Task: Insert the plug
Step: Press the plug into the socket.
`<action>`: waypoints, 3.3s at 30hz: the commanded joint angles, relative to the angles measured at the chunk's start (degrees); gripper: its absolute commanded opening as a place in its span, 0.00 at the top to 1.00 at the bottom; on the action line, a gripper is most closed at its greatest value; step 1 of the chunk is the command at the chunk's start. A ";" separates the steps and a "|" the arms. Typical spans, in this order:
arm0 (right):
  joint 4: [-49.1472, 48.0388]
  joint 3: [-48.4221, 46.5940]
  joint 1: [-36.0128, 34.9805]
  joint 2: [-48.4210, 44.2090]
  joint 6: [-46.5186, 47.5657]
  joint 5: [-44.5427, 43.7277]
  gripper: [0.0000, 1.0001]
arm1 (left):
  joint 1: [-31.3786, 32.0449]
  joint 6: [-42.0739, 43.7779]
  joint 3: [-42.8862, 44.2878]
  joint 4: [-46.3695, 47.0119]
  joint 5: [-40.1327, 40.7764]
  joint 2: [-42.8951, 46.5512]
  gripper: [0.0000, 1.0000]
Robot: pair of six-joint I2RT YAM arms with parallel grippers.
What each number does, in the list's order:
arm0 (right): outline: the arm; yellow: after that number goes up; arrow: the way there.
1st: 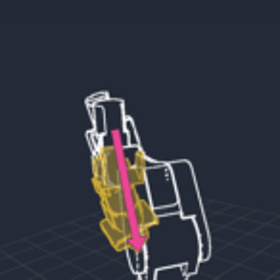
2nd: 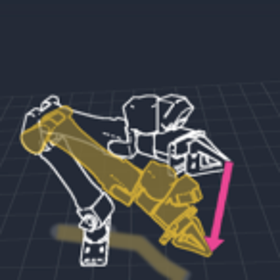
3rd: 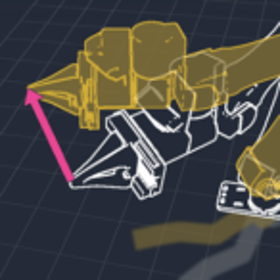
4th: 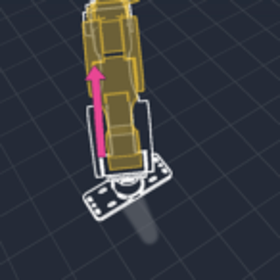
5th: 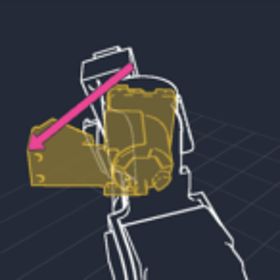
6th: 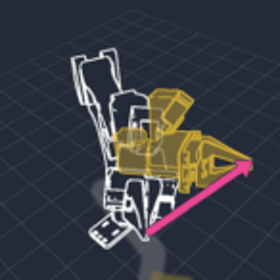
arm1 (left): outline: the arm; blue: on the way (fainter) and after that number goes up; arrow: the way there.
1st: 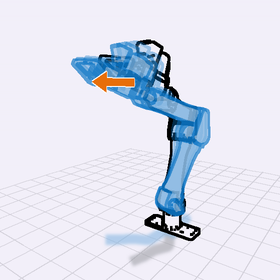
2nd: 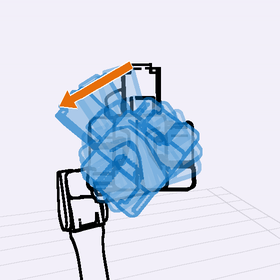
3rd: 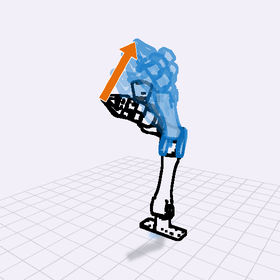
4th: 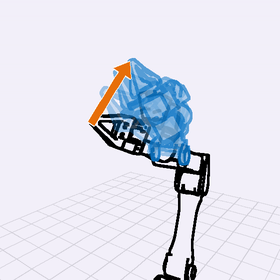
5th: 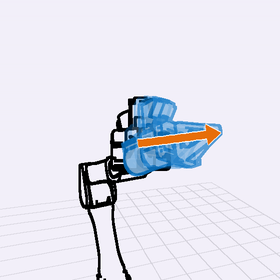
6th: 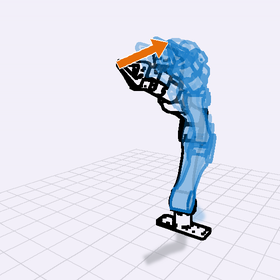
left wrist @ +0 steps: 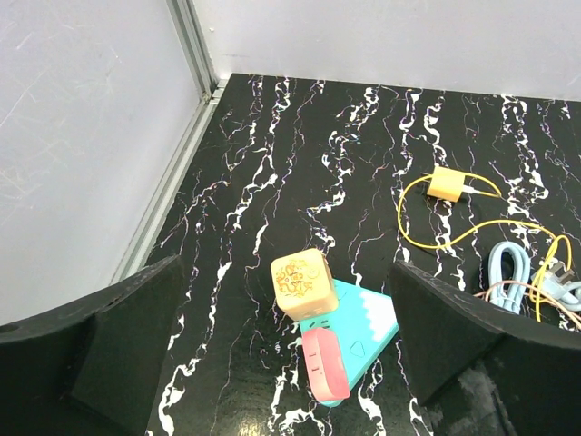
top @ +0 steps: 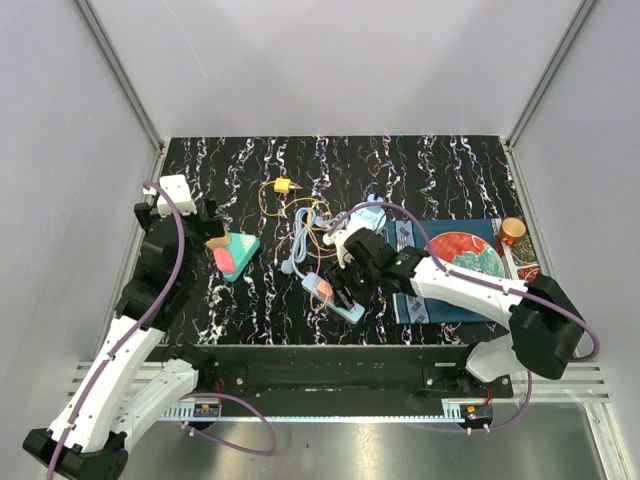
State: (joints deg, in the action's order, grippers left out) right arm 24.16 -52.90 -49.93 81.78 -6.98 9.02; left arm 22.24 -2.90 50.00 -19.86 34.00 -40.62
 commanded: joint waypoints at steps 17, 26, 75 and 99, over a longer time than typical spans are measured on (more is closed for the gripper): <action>0.09 -3.51 -5.70 4.62 4.08 -9.10 0.63 | -0.35 -0.18 -0.60 2.46 -1.39 -0.16 0.01; 5.01 -6.86 -6.23 8.31 6.54 -11.21 1.00 | -0.35 -0.09 -0.60 2.46 -1.48 -0.16 0.01; 7.74 6.86 -9.57 3.57 -17.46 -10.51 0.73 | -0.36 1.31 -1.83 4.56 -3.94 -0.25 0.01; 6.34 -7.56 -6.50 0.75 9.97 -11.48 0.18 | -0.44 1.75 -2.53 6.50 -9.65 -2.45 0.01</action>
State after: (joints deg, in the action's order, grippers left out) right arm 33.47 -59.42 -57.87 80.90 -2.48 -5.93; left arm 22.13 -2.74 48.14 -17.21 25.23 -44.25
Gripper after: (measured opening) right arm 0.839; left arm 0.987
